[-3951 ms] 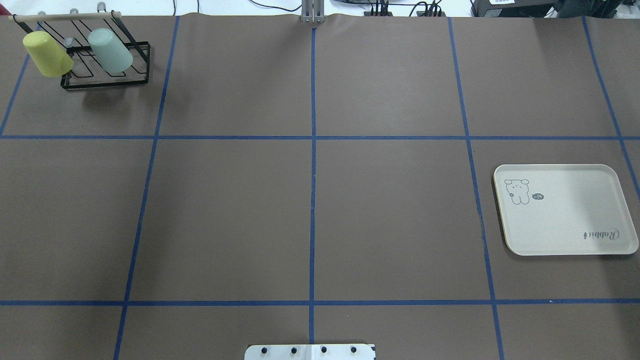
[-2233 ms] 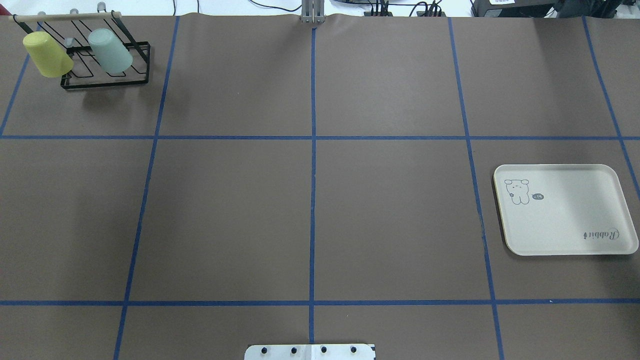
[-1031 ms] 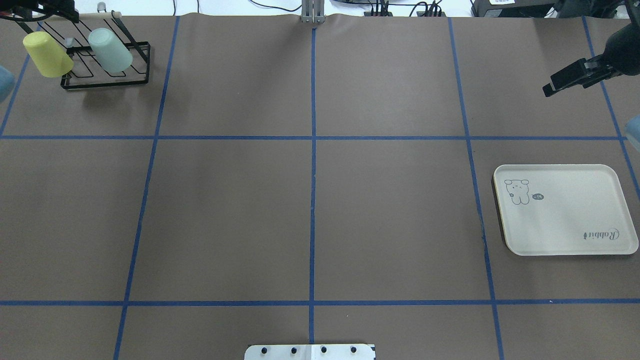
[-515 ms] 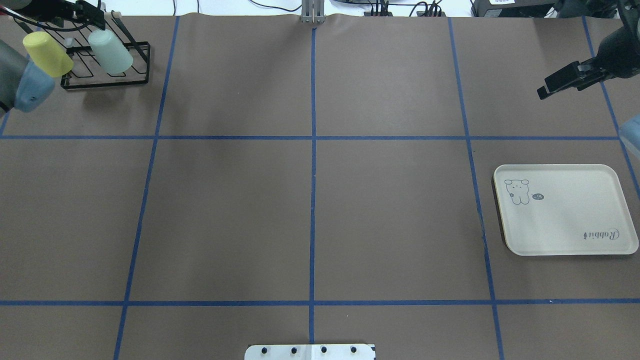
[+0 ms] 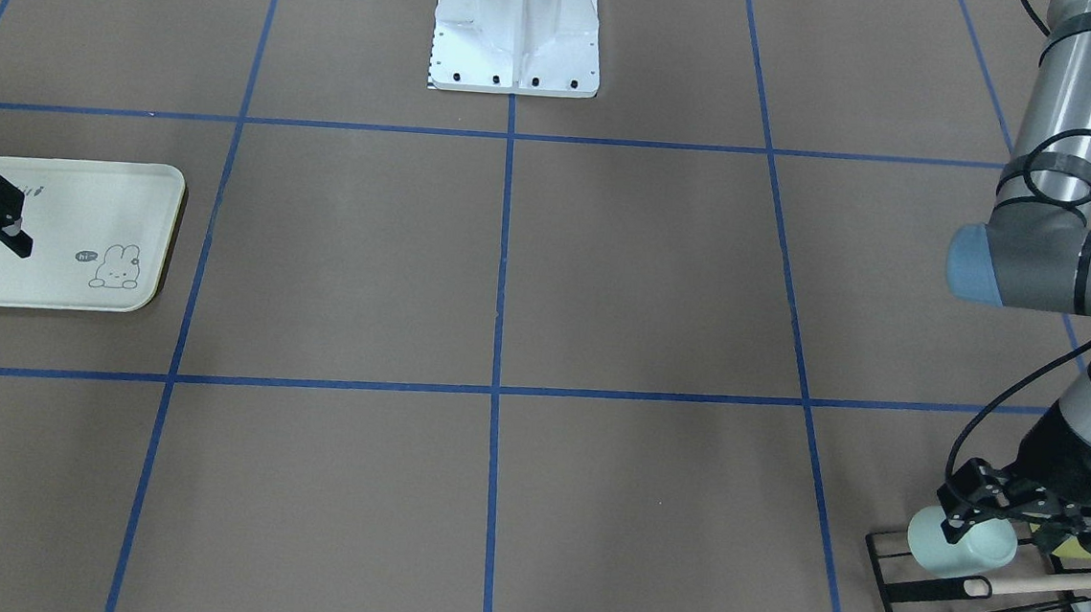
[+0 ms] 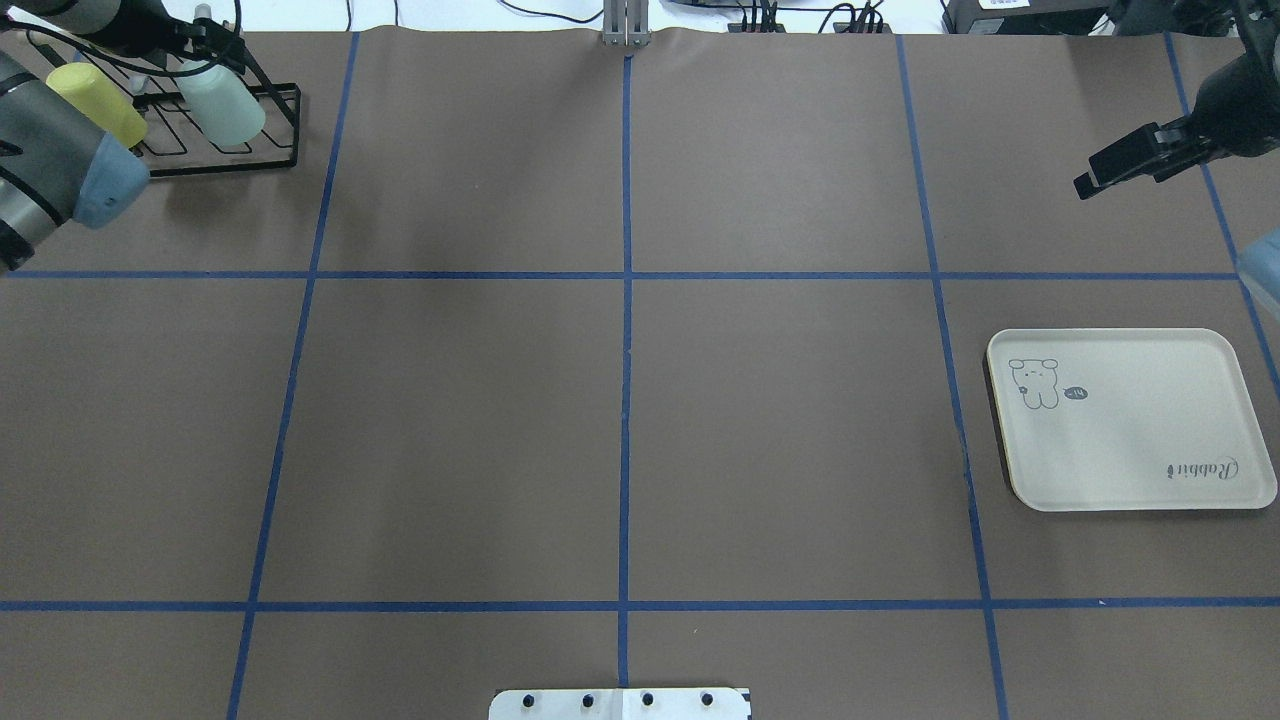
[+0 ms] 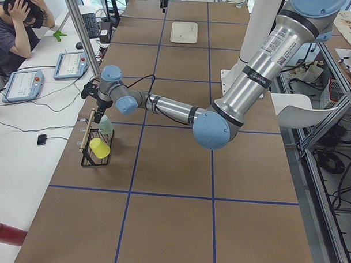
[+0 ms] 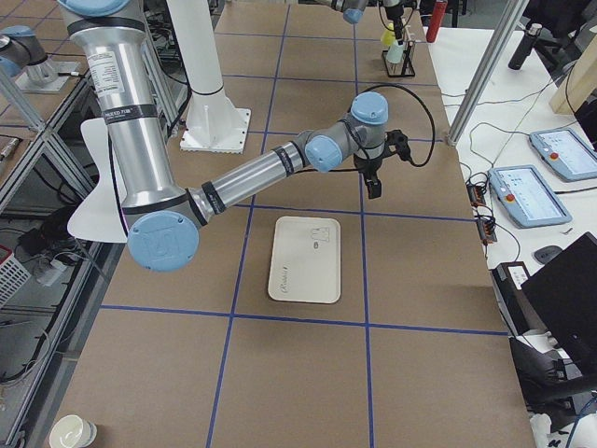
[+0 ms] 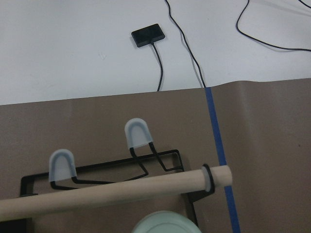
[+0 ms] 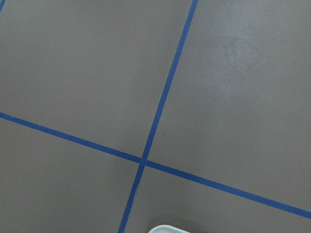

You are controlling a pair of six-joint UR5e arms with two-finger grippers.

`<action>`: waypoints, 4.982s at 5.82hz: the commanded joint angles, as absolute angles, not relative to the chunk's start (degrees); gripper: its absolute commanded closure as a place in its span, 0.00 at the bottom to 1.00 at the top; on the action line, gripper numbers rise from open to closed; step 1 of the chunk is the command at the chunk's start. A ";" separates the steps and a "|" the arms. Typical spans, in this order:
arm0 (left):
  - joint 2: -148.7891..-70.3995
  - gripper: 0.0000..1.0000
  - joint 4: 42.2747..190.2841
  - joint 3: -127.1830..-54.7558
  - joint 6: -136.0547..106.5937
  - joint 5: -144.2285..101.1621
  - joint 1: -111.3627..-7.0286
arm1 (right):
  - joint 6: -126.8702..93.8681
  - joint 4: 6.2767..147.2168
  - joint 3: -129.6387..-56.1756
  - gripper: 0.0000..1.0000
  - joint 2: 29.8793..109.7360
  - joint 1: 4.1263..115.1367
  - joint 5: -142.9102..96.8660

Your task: Left arm grabs green cup and hands to right arm on tray

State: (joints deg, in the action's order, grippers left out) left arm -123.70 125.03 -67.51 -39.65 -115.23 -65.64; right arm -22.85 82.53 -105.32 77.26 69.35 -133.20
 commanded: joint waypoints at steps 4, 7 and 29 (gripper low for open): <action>-123.22 0.01 125.07 -66.62 -36.12 -115.14 -65.04 | -22.85 82.53 -105.29 0.00 77.34 69.35 -133.15; -123.22 0.07 125.16 -65.92 -36.12 -115.14 -65.04 | -22.85 82.53 -105.21 0.00 77.34 69.35 -133.16; -110.57 1.00 165.41 -89.89 -96.13 -131.32 -66.66 | -108.18 32.08 -106.96 0.01 69.61 45.01 -111.45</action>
